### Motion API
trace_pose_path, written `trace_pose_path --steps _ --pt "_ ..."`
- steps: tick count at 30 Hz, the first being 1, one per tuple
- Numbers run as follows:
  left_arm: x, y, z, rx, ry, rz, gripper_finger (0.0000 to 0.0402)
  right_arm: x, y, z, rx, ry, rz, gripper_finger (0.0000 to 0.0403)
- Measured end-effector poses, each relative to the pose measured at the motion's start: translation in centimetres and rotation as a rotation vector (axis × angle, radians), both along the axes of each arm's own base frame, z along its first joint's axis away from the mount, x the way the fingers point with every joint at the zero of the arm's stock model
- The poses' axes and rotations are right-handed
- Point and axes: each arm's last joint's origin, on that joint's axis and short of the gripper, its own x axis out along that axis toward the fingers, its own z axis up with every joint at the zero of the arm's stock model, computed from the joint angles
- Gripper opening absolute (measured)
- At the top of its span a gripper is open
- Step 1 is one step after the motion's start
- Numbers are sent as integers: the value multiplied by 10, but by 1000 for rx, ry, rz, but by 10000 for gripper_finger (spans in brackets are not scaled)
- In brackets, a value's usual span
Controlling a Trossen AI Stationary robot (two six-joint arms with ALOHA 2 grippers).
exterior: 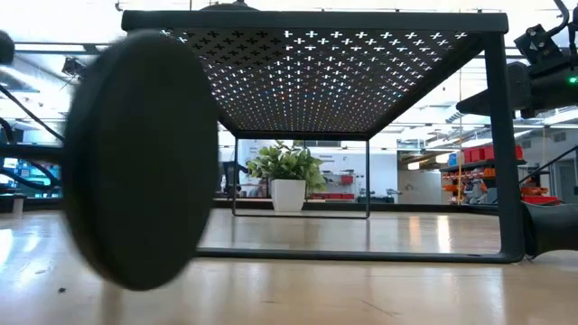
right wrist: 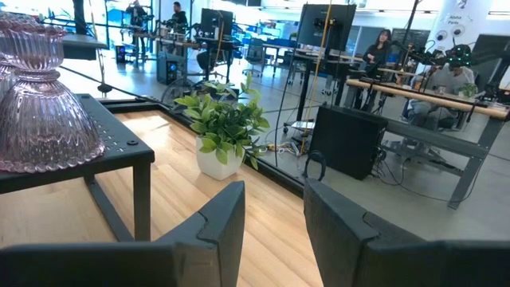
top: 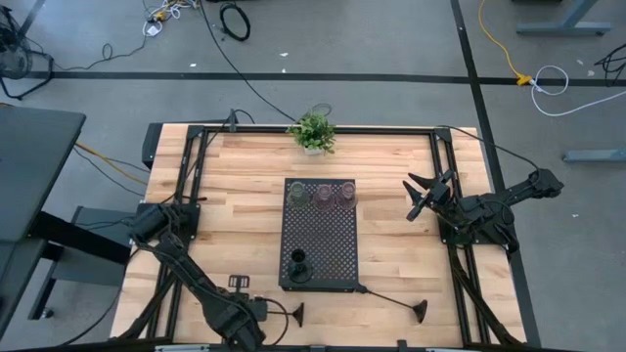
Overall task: Pick & Place candle stick holders
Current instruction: Align the left black candle holder with the black candle holder on the shelf
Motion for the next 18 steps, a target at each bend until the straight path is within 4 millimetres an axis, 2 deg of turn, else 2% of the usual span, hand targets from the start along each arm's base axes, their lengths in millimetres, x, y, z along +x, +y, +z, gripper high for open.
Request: trace_pose_path --steps 6,14,18 --pt "-4 1 32 46 97 4 105 0 0 0 0 0 0 130" --pt "-4 -3 76 55 86 44 105 0 0 0 0 0 0 130" --pt "-7 -1 90 47 125 87 105 0 0 0 0 -1 0 130"
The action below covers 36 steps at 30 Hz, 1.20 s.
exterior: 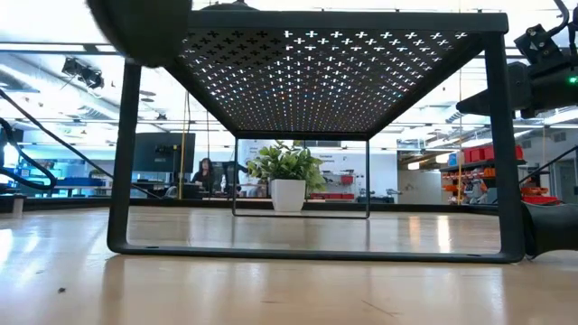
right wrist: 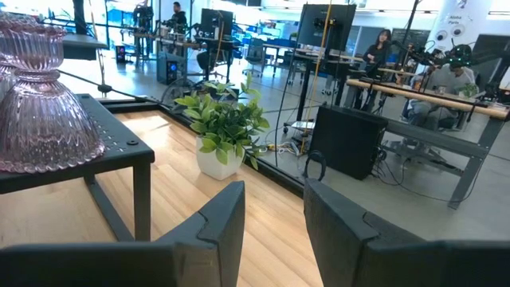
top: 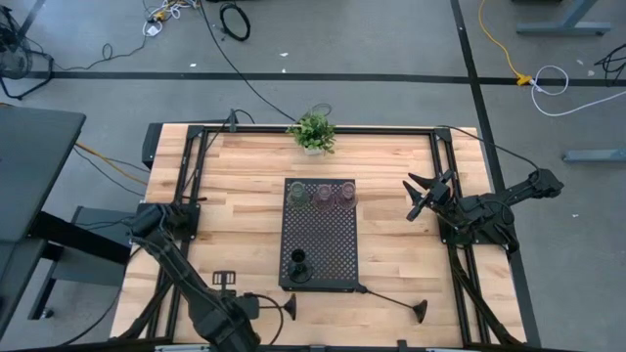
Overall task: Pick & Place candle stick holders
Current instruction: Align the left black candle holder with the black candle holder on the shelf
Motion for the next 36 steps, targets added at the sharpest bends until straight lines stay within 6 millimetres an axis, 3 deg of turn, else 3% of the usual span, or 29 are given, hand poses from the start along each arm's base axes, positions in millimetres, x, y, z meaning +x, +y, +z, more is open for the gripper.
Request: trace_pose_path --steps 7,16,24,31,36 --pt "-6 5 19 -62 38 71 105 2 2 2 15 -25 92 130" --pt "-17 10 39 -181 122 169 105 7 14 13 263 -248 562 130" --pt "-36 34 80 -215 2 350 105 5 22 29 368 -413 869 130" --pt "-57 62 117 -281 -122 447 105 9 24 27 393 -389 901 130" --pt "-61 87 135 -274 -283 482 105 13 26 26 430 -383 901 130"
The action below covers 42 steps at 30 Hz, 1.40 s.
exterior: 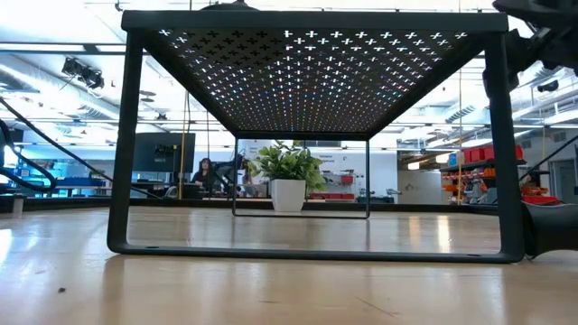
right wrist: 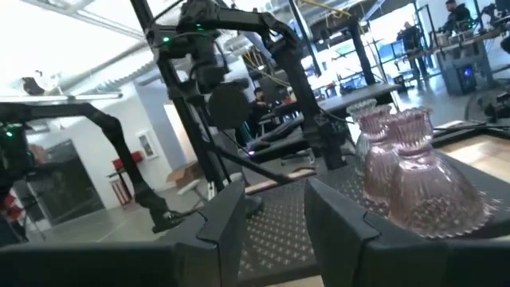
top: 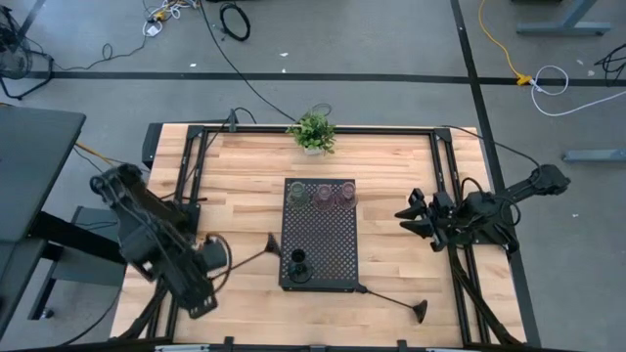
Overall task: Pick & Place candle stick holders
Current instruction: Align the left black candle holder with the black candle holder on the shelf
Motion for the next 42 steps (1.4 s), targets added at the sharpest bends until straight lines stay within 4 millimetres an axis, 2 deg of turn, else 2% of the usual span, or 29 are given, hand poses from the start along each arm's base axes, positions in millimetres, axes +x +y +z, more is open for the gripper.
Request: trace_pose_path --steps 5,11,17,24,32,37,42 --pt "10 20 5 27 -57 -21 105 5 2 4 38 -41 15 130" --pt "30 45 5 76 -95 -78 105 17 7 12 -19 -9 4 130" --pt "45 73 6 125 -124 -81 105 41 18 43 -148 35 9 130" --pt "58 103 6 161 -136 -81 105 73 30 74 -330 201 -17 130" --pt "67 133 6 173 -135 -57 105 89 34 108 -442 263 -128 130" --pt "70 152 6 177 -135 -42 105 102 37 120 -535 325 -191 130" --pt "72 170 6 155 -131 -7 105 122 43 129 -632 372 -261 130"
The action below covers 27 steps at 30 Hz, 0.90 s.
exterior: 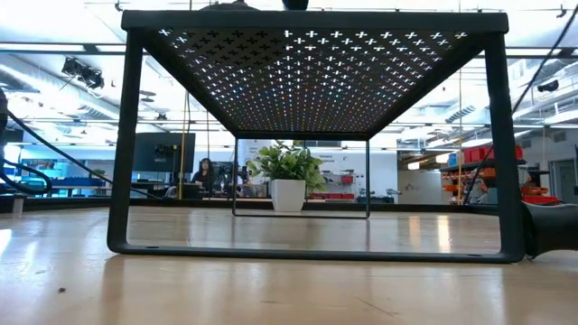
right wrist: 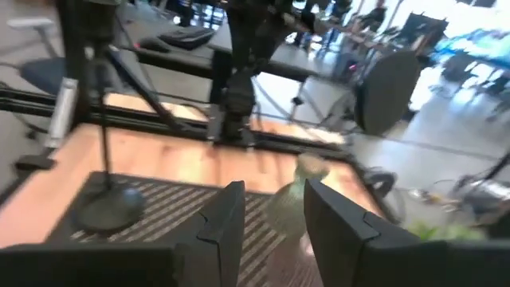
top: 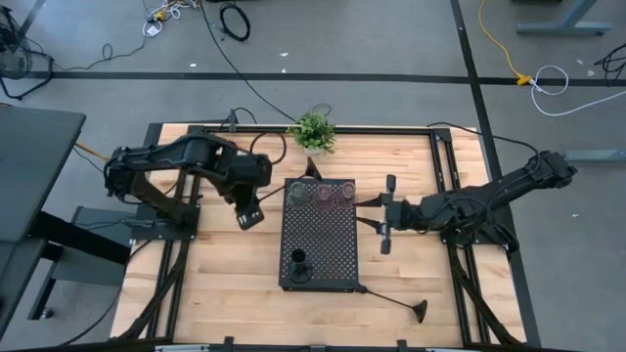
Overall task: Pick & Place candle stick holders
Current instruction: Align the left black candle holder with the black candle holder on the shelf
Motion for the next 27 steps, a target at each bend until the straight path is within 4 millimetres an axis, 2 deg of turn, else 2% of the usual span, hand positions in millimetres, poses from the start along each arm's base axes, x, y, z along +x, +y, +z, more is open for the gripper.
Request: trace_pose_path --steps 7,11,17,27 --pt "3 15 -2 -35 8 32 105 34 7 18 -216 27 -152 130" --pt "3 17 -2 -45 7 33 105 55 9 25 -301 46 -171 130" --pt "3 20 -2 -57 6 30 105 86 9 27 -447 110 -233 130" --pt "3 29 -2 -82 4 46 105 136 22 21 -629 220 -258 130"
